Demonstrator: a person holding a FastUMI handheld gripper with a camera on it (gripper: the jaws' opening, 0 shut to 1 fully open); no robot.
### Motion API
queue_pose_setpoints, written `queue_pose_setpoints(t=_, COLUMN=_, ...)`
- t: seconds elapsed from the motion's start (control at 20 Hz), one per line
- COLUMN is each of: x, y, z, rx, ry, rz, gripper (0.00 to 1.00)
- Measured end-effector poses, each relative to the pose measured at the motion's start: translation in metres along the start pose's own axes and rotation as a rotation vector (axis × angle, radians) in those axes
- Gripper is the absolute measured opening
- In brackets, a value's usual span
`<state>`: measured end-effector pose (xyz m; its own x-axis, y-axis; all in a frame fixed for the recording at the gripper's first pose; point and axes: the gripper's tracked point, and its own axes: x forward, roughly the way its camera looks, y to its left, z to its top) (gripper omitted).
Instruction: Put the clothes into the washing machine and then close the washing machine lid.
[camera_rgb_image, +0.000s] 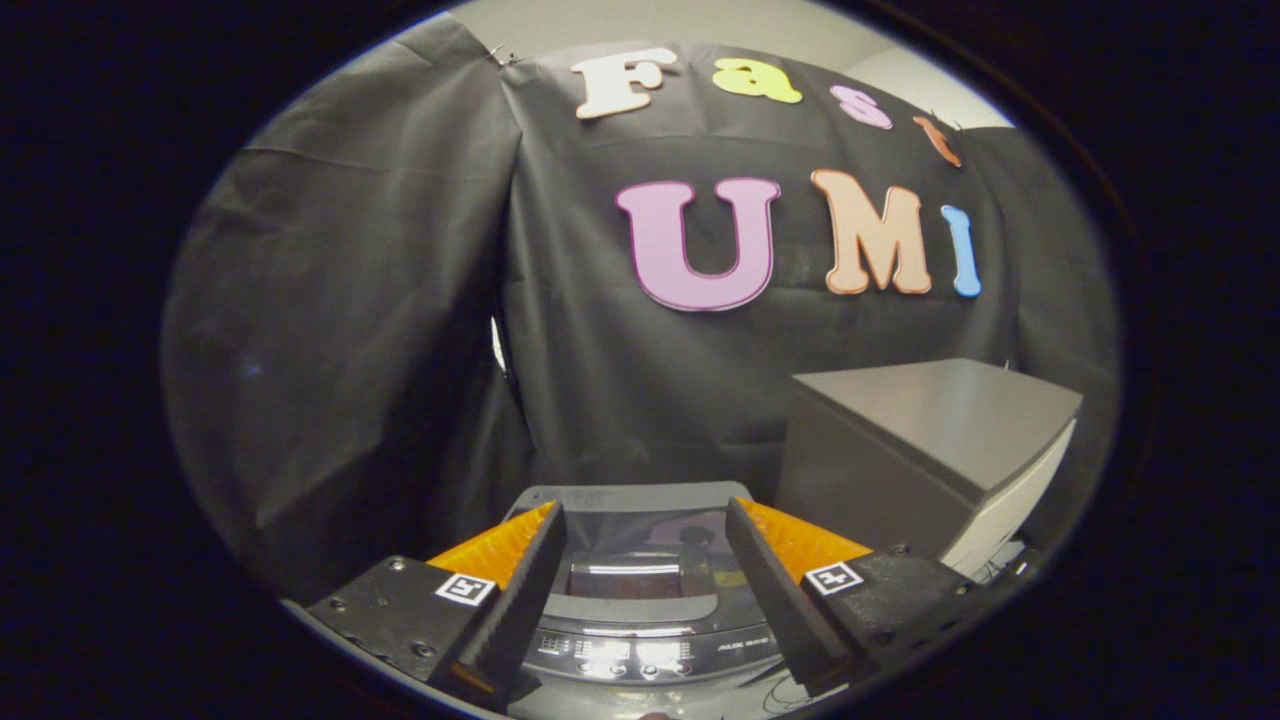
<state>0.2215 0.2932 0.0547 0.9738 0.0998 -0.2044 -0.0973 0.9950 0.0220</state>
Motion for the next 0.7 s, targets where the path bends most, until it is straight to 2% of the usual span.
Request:
queue_pose_setpoints(t=0.45, x=-0.075, y=-0.030, z=0.052, rx=-0.079, ry=-0.134, rz=0.005, gripper=0.97)
queue_pose_setpoints(t=0.7, x=-0.117, y=-0.046, z=0.064, rx=-0.099, ry=-0.191, rz=0.014, gripper=0.98)
